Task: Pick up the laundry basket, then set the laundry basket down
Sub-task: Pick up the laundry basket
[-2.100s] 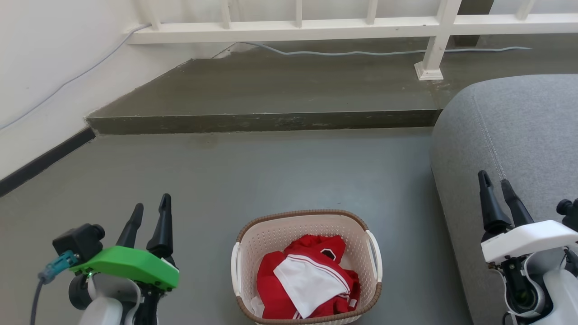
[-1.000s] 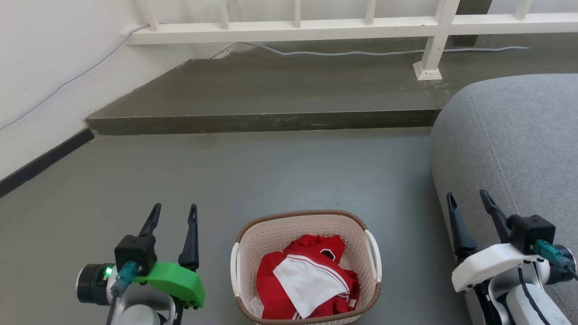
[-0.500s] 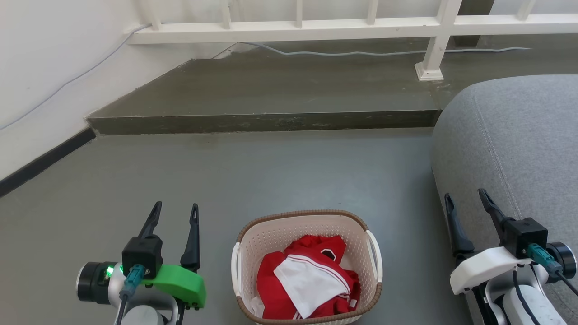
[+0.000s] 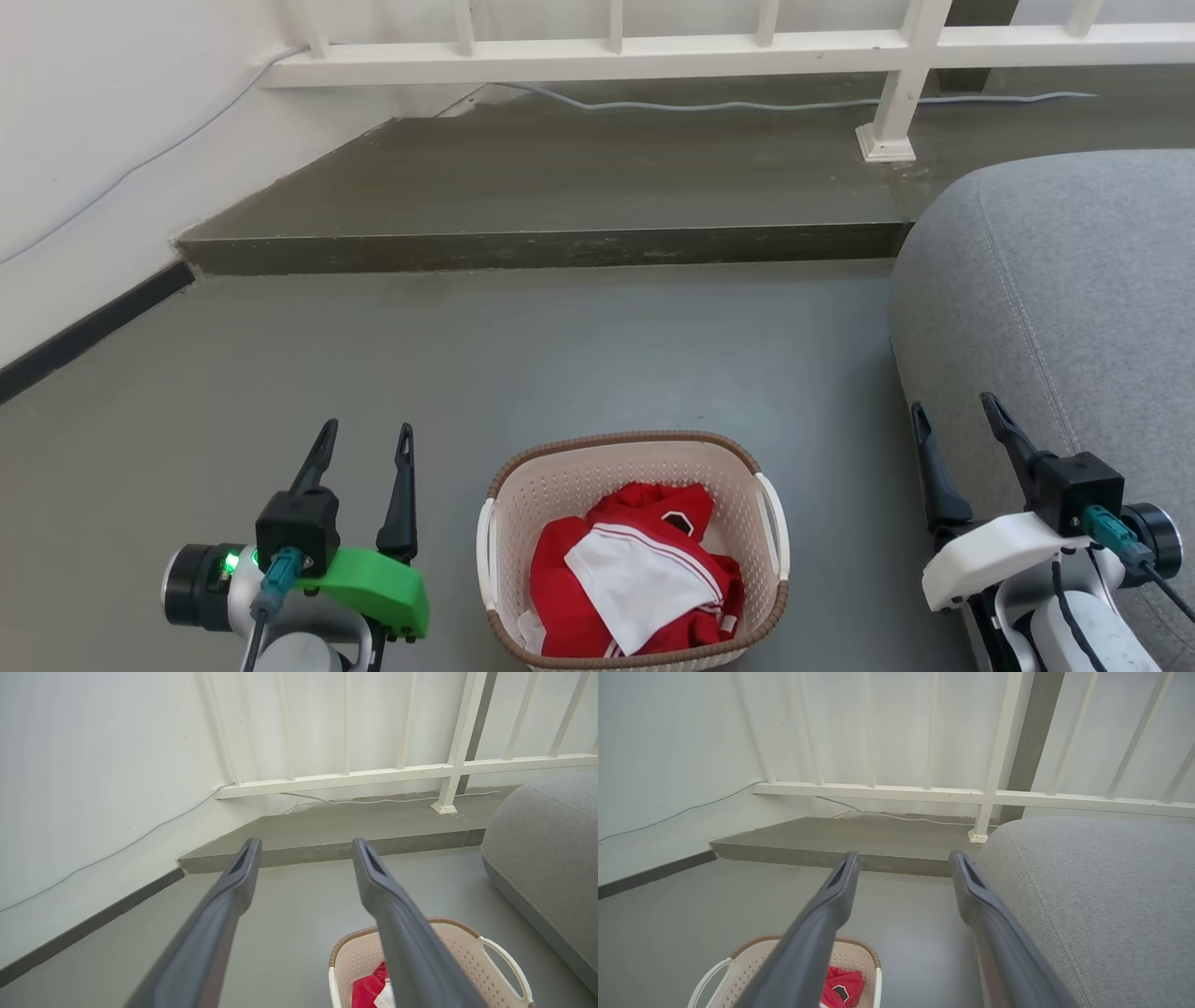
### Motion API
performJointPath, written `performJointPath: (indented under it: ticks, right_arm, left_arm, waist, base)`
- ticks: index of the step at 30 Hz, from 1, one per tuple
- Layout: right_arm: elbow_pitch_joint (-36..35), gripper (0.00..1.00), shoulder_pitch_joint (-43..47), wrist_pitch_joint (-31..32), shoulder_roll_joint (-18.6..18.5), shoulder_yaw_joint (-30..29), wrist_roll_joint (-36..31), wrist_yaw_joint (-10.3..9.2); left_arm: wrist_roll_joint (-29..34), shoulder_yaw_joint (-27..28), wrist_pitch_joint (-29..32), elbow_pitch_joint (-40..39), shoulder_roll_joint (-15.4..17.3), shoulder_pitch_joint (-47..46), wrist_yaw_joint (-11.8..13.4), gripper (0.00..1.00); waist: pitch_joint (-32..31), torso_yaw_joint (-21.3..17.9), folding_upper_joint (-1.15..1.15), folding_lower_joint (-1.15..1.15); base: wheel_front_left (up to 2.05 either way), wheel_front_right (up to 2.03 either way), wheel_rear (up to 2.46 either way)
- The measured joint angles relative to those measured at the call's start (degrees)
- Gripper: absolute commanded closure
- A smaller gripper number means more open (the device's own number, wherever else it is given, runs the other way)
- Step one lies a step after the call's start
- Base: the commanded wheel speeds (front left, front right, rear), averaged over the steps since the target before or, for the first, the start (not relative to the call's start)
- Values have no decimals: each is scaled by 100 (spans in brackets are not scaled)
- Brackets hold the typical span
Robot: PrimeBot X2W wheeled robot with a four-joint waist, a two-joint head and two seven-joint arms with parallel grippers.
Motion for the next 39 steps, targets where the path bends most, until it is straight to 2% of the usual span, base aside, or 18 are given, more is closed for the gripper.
performJointPath:
  ticks: [8, 19, 26, 39]
  right_arm:
    - [-1, 0, -9, 0, 56, -19, 10, 54]
    - [41, 0, -314, 0, 92, -57, 18, 152]
    - [224, 0, -576, -1, 98, -54, 19, 253]
    - [511, 0, -1360, -1, 145, -41, 18, 408]
  left_arm:
    - [-16, -25, 0, 15, -69, -3, 0, 0]
    - [-49, -142, 0, 96, -136, -299, -15, 0]
    - [-49, -158, 0, 244, -156, -667, -18, 0]
    - [-55, -192, 2, 720, -257, -1545, -219, 0]
  waist:
    - [177, -11, 0, 0]
    - [743, -9, 0, 0]
    - [1267, 2, 0, 0]
    - [2311, -2, 0, 0]
  base:
    - [0, 0, 0]
    - [0, 0, 0]
    - [0, 0, 0]
    - [0, 0, 0]
